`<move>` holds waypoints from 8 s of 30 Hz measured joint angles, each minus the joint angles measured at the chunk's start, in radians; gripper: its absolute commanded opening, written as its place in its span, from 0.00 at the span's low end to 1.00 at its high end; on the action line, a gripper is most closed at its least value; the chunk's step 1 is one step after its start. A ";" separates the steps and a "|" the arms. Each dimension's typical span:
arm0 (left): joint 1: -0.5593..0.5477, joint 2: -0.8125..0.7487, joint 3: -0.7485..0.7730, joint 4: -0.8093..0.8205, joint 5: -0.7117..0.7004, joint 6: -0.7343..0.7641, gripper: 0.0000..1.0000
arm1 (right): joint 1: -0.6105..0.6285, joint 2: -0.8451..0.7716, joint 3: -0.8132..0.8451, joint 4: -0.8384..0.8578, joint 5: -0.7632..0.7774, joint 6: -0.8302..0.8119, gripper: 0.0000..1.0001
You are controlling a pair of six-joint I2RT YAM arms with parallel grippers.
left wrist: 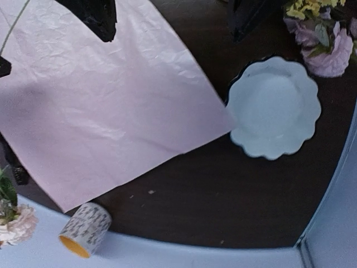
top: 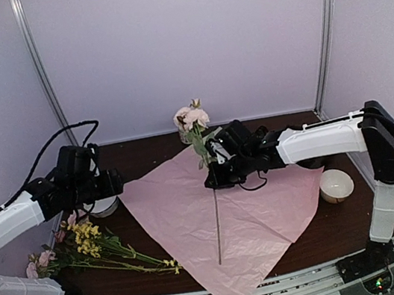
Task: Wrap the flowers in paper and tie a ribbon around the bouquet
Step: Place the fake flower on the flattened wrapping paper, then pick up the fake flower from the corner of the board, then pass from the left arm to the right, then place the fake flower on the flattened wrapping paper, then pick up the fake flower from the corner of the board, then pass from the left arm to the right, then place the fake flower on the flattened wrapping paper, then pick up the fake flower from the corner of the board.
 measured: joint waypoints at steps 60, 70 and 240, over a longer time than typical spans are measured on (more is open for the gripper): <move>-0.029 -0.420 -0.023 0.013 -0.124 -0.129 0.00 | 0.150 -0.183 -0.015 0.161 -0.052 -0.150 0.70; -0.225 -0.269 -0.023 0.447 0.130 0.056 0.00 | 0.265 -0.080 0.180 0.250 -0.154 -0.262 0.98; 0.323 -0.064 -0.169 -0.589 -0.070 -0.515 0.00 | 0.135 -0.271 -0.258 -0.060 0.520 0.010 0.61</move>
